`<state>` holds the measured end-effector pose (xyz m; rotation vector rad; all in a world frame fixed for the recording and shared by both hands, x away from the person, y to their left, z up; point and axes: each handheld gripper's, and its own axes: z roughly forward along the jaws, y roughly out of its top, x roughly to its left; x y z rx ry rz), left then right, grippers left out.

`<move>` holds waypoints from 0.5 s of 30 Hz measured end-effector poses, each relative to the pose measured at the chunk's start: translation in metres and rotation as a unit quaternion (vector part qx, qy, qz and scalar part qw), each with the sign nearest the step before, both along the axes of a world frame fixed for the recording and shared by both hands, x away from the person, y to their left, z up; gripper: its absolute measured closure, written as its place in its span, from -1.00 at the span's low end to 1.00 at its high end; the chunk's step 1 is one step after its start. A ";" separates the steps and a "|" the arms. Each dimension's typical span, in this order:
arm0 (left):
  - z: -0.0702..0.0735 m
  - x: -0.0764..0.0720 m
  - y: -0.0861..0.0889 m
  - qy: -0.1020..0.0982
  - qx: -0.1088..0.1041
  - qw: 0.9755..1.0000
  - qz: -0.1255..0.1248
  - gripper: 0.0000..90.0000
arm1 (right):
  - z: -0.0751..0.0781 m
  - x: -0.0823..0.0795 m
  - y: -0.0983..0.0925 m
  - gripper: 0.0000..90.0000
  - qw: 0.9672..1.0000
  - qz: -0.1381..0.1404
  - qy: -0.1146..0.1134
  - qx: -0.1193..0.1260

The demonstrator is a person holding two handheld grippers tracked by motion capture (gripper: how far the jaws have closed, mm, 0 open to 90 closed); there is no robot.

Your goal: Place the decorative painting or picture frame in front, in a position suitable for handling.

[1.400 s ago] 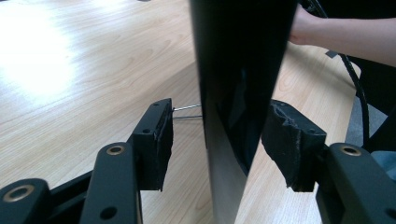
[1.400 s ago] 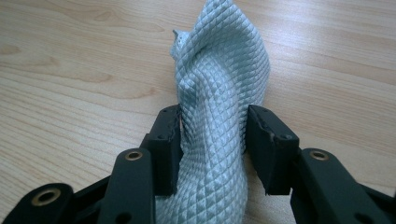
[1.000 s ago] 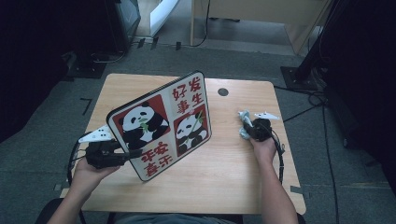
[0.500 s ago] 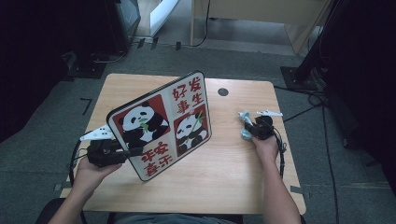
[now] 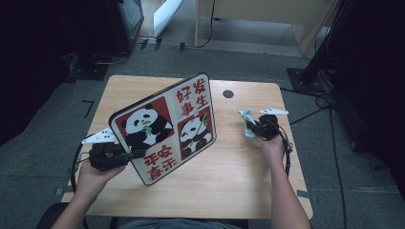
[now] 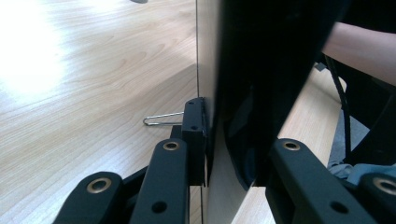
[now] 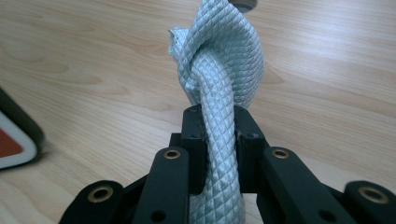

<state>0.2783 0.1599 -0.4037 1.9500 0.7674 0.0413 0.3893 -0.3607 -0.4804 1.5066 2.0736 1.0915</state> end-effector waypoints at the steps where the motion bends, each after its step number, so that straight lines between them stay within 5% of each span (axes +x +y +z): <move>1: 0.000 0.000 0.000 -0.001 0.001 1.000 0.001 0.69 | 0.002 0.000 0.002 0.74 1.000 0.006 -0.002 0.003; 15: -0.001 0.002 0.001 0.011 -0.016 1.000 0.004 0.73 | 0.023 -0.010 0.021 0.74 0.998 0.064 -0.008 0.020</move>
